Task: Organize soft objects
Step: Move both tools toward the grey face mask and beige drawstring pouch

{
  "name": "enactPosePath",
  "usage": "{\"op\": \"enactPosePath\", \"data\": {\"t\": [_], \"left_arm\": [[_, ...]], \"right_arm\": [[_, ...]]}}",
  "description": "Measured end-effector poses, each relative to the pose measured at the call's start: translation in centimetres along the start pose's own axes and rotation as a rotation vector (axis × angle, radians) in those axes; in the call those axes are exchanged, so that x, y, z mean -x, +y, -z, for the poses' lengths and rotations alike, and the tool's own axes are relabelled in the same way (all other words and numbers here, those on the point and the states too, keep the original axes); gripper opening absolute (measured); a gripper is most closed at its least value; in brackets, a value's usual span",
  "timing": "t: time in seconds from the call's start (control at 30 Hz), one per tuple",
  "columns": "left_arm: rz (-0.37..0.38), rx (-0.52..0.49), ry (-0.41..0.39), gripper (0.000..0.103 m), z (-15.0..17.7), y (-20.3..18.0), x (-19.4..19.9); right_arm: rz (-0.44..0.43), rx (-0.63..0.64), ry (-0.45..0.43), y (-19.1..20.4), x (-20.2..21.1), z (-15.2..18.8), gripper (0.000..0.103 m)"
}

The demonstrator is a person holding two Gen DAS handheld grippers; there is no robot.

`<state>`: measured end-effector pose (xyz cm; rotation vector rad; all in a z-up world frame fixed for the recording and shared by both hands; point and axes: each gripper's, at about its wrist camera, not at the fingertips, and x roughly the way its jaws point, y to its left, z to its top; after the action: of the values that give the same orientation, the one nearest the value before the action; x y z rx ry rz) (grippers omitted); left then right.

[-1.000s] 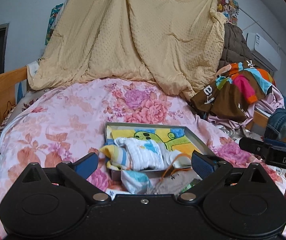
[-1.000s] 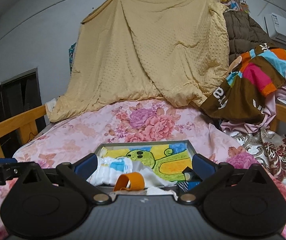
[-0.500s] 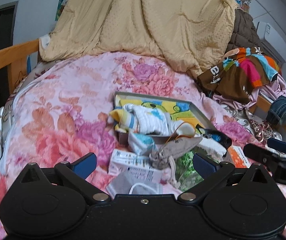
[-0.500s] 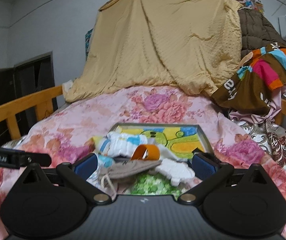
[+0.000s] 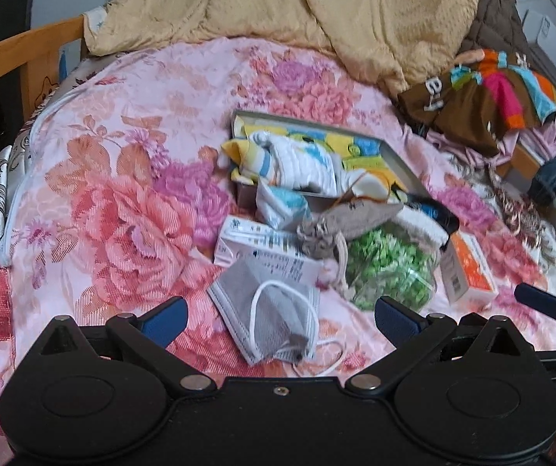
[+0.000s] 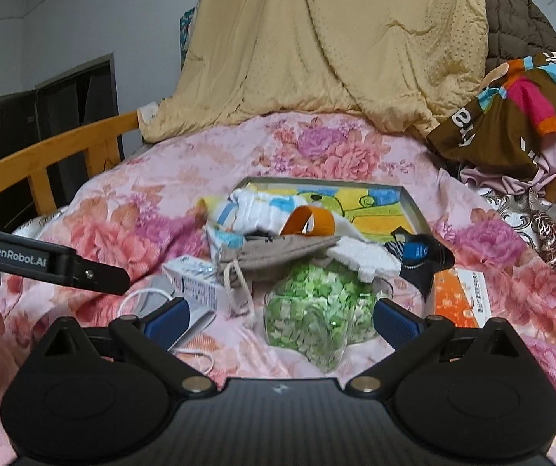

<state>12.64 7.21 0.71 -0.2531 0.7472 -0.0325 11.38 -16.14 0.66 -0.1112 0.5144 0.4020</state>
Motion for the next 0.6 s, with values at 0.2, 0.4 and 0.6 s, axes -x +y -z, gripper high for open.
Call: {"op": "enactPosePath", "data": {"t": [0.2, 0.4, 0.6], "left_arm": [[-0.026, -0.009, 0.049, 0.102, 0.1, -0.2, -0.9], [-0.036, -0.022, 0.095, 0.102, 0.1, -0.5, -1.9], [-0.030, -0.016, 0.132, 0.102, 0.0, -0.5, -3.0]], "right_arm": [[0.010, 0.009, 0.040, 0.2, -0.6, 0.3, 0.103], [0.019, 0.012, 0.078, 0.0, -1.3, 0.6, 0.102], [0.026, 0.015, 0.126, -0.1, -2.3, 0.8, 0.102]]}}
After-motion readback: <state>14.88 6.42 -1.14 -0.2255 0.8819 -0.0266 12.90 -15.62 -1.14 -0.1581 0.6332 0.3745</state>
